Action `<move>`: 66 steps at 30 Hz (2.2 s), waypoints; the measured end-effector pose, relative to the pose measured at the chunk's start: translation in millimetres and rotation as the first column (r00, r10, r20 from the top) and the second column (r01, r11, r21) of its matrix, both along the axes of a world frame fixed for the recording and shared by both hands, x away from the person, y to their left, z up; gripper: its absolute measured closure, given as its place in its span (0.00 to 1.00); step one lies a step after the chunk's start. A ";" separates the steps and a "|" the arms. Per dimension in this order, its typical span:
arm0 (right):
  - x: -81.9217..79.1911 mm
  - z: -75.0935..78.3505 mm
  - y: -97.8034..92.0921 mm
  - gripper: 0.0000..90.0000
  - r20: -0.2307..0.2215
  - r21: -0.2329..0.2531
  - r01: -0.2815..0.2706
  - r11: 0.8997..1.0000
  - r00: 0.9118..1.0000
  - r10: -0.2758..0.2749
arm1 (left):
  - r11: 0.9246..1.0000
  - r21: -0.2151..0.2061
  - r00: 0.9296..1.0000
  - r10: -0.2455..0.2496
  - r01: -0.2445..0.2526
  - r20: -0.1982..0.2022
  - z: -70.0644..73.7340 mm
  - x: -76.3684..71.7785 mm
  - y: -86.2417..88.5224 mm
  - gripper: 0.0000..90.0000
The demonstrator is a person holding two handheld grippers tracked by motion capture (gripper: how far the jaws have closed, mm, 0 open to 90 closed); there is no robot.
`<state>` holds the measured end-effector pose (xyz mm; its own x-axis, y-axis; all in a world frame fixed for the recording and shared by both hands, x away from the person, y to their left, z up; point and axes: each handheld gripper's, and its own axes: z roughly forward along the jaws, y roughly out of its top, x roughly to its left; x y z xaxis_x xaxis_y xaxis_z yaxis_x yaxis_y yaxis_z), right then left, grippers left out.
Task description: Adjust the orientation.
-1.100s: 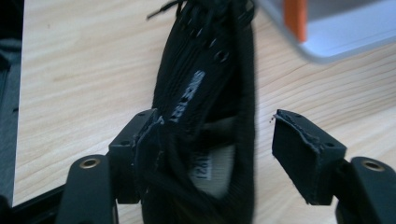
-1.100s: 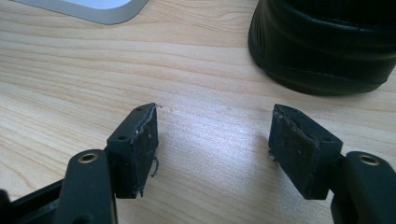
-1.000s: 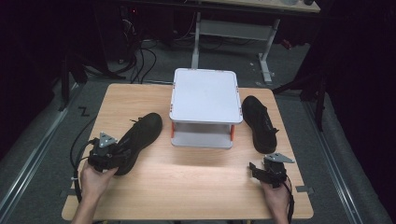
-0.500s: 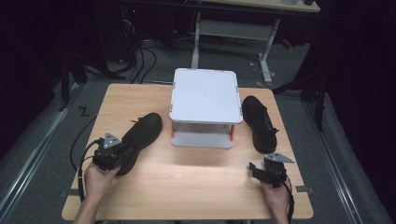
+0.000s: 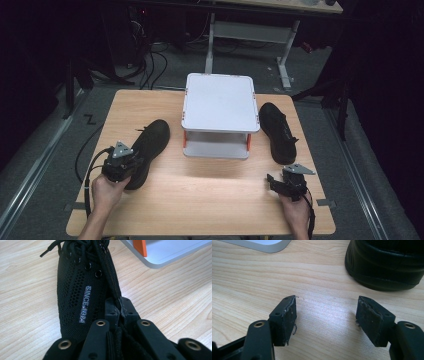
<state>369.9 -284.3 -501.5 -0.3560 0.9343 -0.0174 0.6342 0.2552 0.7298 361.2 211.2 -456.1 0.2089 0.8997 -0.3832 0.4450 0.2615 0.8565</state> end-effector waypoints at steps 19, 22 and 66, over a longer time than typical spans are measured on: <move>0.1 0.0 0.0 0.37 0.000 0.000 0.000 1.000 1.000 0.000 | 1.000 -0.024 0.998 0.007 -0.006 0.062 19.2 -10.2 -15.6 0.95; 0.1 0.0 0.0 0.37 0.000 0.000 0.000 1.000 1.000 0.000 | 1.000 -0.027 0.998 -0.001 0.003 0.065 22.7 -14.1 -16.2 0.95; -0.3 0.2 0.7 0.42 0.004 0.002 -0.039 0.999 0.999 0.039 | 0.972 -0.085 0.972 -0.208 0.218 0.112 55.9 -76.9 -95.1 0.95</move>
